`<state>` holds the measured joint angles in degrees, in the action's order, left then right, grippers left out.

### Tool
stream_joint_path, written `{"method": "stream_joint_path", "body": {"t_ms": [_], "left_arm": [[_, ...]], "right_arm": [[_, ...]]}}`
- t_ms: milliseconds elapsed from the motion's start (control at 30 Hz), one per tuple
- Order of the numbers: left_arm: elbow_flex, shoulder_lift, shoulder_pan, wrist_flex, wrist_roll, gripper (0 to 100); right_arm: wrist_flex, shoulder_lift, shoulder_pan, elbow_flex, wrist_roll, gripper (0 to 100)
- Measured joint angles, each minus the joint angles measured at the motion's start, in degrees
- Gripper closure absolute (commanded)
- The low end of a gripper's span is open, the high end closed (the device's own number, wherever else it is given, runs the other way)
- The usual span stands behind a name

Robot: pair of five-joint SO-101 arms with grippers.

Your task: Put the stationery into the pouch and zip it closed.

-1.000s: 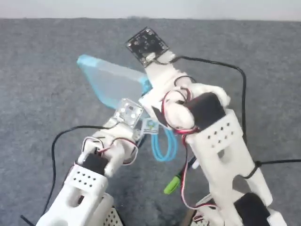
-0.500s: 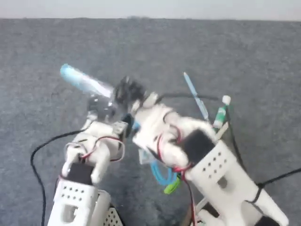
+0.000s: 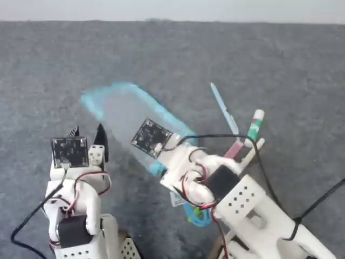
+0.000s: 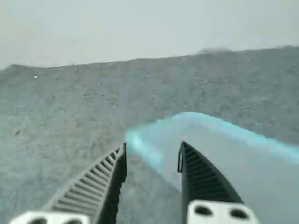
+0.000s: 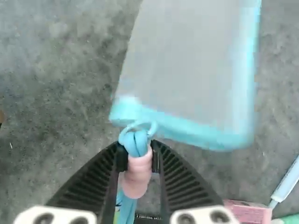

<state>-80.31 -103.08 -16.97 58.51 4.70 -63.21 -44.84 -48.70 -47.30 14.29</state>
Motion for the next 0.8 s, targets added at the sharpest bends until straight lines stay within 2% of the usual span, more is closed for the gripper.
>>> {"method": "stream_joint_path", "body": {"t_ms": [133,300,500,800], "left_arm": [[0.0,0.0,0.88,2.64,3.96,82],[0.0,0.0,10.11,7.56,7.82,76],[1.32,0.0,17.76,9.14,8.35,71],[2.64,0.0,21.98,9.85,8.35,71]], "right_arm": [[0.79,0.0,2.55,0.0,-0.26,99.1],[0.88,0.0,6.59,0.88,-1.05,99.2],[-2.64,1.32,7.38,8.44,-1.41,99.2],[-3.34,11.43,7.47,16.26,-3.96,99.2]]}}
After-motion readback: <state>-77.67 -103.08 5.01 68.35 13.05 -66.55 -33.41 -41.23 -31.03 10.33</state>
